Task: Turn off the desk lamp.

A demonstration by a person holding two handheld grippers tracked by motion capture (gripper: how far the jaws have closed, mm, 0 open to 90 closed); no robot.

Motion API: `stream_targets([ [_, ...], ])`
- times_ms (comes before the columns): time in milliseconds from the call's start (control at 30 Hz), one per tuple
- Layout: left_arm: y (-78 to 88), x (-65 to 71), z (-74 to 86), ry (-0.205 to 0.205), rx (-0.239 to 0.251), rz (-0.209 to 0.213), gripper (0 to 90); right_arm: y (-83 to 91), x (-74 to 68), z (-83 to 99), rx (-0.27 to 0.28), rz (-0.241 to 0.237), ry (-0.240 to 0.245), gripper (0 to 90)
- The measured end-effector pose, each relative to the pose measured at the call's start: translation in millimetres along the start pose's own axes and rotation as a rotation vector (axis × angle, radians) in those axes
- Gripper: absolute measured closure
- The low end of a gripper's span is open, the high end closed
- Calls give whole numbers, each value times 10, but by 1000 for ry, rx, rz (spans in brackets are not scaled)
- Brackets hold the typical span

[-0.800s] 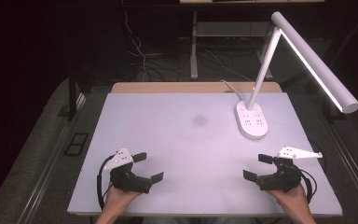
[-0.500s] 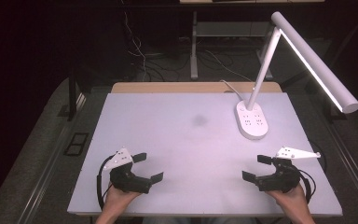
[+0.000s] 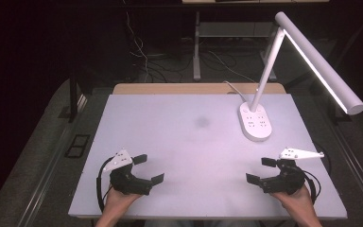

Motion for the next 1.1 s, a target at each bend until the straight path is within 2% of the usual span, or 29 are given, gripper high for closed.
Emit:
stream_targets([
  [767,16,-1,7,6,1,-3,0,75,134,-359,-25,12,12,7],
  [1100,13,-4,9,6,2,-4,0,90,249,-505,-40,23,20,7],
])
Point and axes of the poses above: each handheld gripper's, and its own axes: y roughly backward along the jaws, z roughly out of its underside, x roughly to its right, the point moved 7 cm from there along -y, roughly forward along the jaws, and after that the axes turned 5 degrees about -y, right-handed, at the moved point
